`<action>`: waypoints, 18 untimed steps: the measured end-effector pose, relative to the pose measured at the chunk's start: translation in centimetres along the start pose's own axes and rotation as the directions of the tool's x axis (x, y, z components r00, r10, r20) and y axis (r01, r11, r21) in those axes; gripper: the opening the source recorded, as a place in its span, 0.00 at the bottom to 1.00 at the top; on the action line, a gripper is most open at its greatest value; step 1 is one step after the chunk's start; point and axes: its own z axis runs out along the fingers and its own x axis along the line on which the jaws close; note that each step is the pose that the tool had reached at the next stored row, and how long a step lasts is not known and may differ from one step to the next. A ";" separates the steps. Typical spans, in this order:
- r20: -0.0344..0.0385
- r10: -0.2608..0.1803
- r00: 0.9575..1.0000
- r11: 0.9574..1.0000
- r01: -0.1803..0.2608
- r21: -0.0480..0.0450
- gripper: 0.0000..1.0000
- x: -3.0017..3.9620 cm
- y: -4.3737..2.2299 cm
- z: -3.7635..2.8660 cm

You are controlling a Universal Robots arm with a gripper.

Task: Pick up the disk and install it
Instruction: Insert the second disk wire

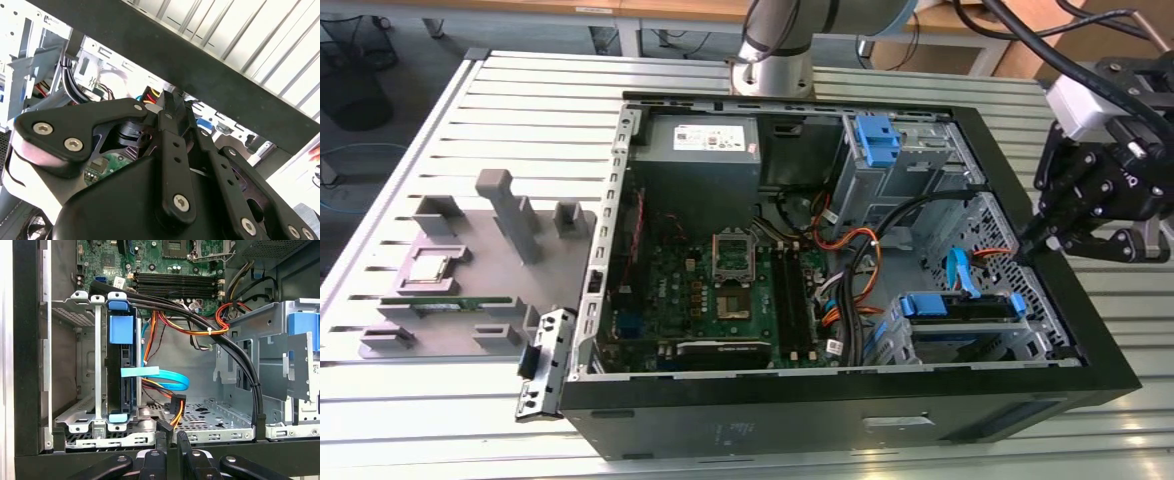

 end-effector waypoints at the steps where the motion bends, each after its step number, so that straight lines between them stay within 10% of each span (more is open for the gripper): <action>1: 0.000 0.000 1.000 1.000 0.000 0.000 0.24 -0.03 0.00 0.07; 18: -0.034 0.000 0.999 1.000 0.000 0.001 0.24 -0.07 -0.04 0.58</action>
